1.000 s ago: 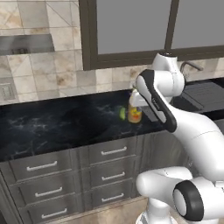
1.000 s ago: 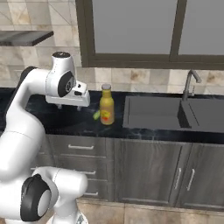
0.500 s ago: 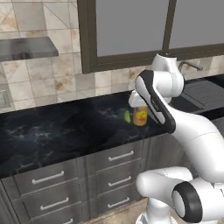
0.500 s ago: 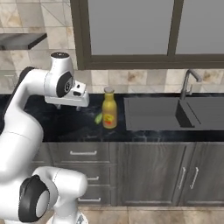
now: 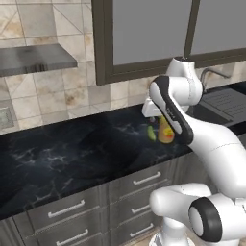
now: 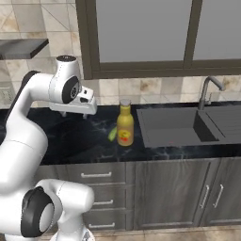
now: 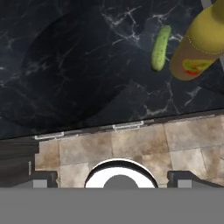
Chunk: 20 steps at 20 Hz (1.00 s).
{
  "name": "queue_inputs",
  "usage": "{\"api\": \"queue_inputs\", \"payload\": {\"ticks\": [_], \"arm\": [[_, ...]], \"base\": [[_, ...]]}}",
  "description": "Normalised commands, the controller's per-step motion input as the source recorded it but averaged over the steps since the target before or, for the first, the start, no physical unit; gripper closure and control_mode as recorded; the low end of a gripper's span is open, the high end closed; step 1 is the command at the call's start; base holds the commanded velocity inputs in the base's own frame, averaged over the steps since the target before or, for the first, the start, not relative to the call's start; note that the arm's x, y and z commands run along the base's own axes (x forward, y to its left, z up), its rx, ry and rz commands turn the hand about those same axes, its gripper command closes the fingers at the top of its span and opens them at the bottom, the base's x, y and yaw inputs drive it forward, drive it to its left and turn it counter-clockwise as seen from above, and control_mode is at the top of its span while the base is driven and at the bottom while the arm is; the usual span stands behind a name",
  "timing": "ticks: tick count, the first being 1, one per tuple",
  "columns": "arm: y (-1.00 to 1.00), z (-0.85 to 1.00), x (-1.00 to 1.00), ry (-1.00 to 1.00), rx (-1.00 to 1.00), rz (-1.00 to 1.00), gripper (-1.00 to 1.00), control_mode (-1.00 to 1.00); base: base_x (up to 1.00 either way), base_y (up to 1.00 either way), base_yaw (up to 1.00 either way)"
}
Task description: Pick up all produce items and place them in the sink. Turn on the sink faucet to wash them. Then turn the sink off and put them in the tray.
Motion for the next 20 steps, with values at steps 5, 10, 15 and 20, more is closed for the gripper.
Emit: {"api": "queue_inputs", "payload": {"ticks": [5,10,15,20], "arm": [[0.01,-0.01,0.00,0.00,-0.01,0.00,-1.00,-1.00],[0.01,-0.14,0.01,0.00,-0.03,0.00,-1.00,-1.00],[0.03,-0.24,0.01,0.00,-0.09,-0.04,-1.00,-1.00],[0.01,-0.39,0.13,0.00,-0.08,-0.10,-1.00,-1.00]], "base": [[0.27,0.20,-0.05],[0.00,0.00,0.00],[0.00,0.00,0.00],[0.00,0.00,0.00]]}}
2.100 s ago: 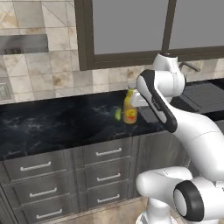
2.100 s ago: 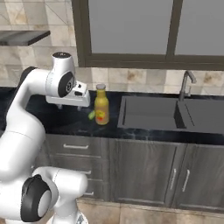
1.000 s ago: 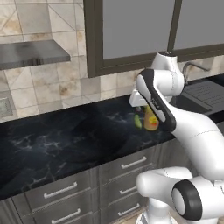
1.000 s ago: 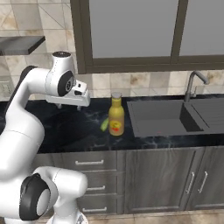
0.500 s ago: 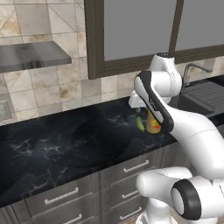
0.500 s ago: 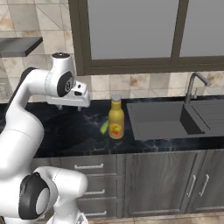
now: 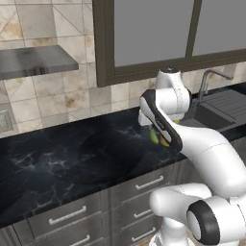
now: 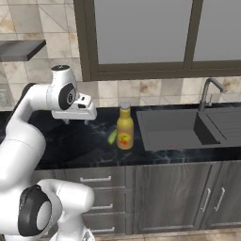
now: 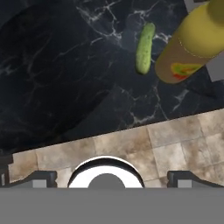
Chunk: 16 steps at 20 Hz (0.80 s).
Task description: Pick up all produce items and place them in the sink. Turn on the sink faucet to wash them. Then turn the sink off and put them in the tray.
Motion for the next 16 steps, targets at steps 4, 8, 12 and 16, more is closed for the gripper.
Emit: {"api": "queue_inputs", "payload": {"ticks": [4,8,12,16], "arm": [[-0.06,-0.31,0.01,0.00,-0.05,-0.07,-1.00,-1.00],[0.00,-0.22,0.19,0.00,-0.02,-0.02,-1.00,-1.00],[0.00,-0.16,0.28,0.00,0.00,-0.06,-1.00,-1.00],[0.00,-0.15,0.31,0.00,0.00,-0.08,-1.00,-1.00]], "base": [[0.00,0.00,0.00],[0.00,0.00,0.00],[0.00,0.00,0.00],[0.00,0.00,0.00]]}}
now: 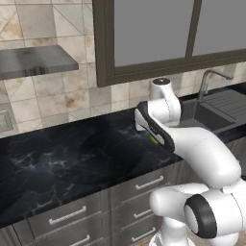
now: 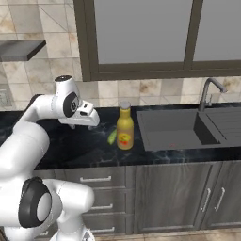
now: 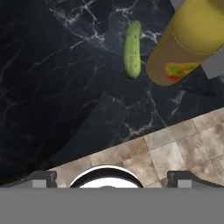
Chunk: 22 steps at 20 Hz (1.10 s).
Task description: Pick up all produce items and place them in the sink. Turn on the sink faucet to wash them. Then turn the sink off and put them in the tray.
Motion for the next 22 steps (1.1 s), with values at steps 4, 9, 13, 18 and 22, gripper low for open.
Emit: {"api": "queue_inputs", "payload": {"ticks": [4,9,13,18,22], "arm": [[-0.01,-0.18,0.26,0.00,-0.03,-0.09,-1.00,-1.00],[-0.12,-0.18,0.17,0.00,-0.08,-0.06,-1.00,-1.00],[-0.13,-0.11,0.17,0.00,-0.07,-0.02,-1.00,-1.00],[-0.06,-0.16,0.23,0.00,-0.02,-0.02,-1.00,-1.00],[0.00,-0.25,0.27,0.00,-0.01,-0.02,-1.00,-1.00]], "base": [[0.00,0.00,0.00],[0.00,0.00,0.00],[0.00,0.00,0.00],[0.00,0.00,0.00],[0.00,0.00,0.00]]}}
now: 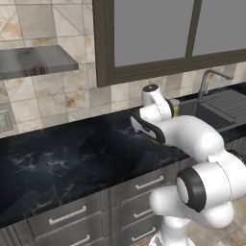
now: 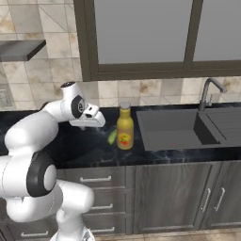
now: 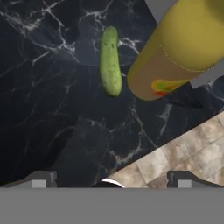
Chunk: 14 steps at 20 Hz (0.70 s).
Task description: Pick up all produce items and place them in the sink. Turn on the sink faucet to wash them. Then turn the sink off and put them in the tray.
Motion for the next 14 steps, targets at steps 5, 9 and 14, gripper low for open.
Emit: {"api": "queue_inputs", "payload": {"ticks": [5,9,14], "arm": [[0.00,-0.31,0.22,0.00,-0.06,-0.03,-1.00,-1.00],[0.00,-0.26,0.14,0.00,-0.12,-0.02,-1.00,-1.00],[-0.01,-0.07,0.17,0.00,-0.08,0.00,-1.00,-1.00]], "base": [[0.00,0.00,0.00],[0.00,0.00,0.00],[0.00,0.00,0.00]]}}
